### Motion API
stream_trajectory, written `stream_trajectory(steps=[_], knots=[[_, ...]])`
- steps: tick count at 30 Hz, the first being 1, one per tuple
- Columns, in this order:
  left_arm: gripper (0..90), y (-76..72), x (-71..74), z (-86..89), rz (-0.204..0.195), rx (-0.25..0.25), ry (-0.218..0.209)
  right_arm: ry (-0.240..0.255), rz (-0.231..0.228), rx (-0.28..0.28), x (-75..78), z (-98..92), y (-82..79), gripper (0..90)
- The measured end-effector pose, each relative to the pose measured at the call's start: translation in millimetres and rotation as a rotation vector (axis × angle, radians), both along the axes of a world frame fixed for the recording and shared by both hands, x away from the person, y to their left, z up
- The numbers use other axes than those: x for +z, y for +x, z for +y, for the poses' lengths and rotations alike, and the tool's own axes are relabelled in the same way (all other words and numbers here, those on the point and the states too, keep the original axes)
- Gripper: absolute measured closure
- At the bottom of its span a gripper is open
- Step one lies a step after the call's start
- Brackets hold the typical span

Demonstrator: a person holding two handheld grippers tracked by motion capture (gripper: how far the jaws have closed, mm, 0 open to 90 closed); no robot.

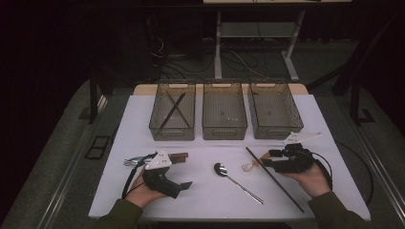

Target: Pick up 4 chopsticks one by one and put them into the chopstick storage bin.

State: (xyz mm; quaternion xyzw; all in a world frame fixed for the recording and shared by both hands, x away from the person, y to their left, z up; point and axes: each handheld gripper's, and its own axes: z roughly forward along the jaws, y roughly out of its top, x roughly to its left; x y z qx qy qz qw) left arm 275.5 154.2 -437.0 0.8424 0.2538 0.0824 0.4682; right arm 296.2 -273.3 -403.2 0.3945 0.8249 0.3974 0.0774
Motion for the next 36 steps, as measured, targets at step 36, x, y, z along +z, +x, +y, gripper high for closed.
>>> stream_trajectory(steps=[36], knots=[[0.0, -0.4, -1.3, -2.5, 0.0, -0.009, 0.014, -0.195, 0.109, 0.063, -34.8, -14.0, -37.8, 72.4]])
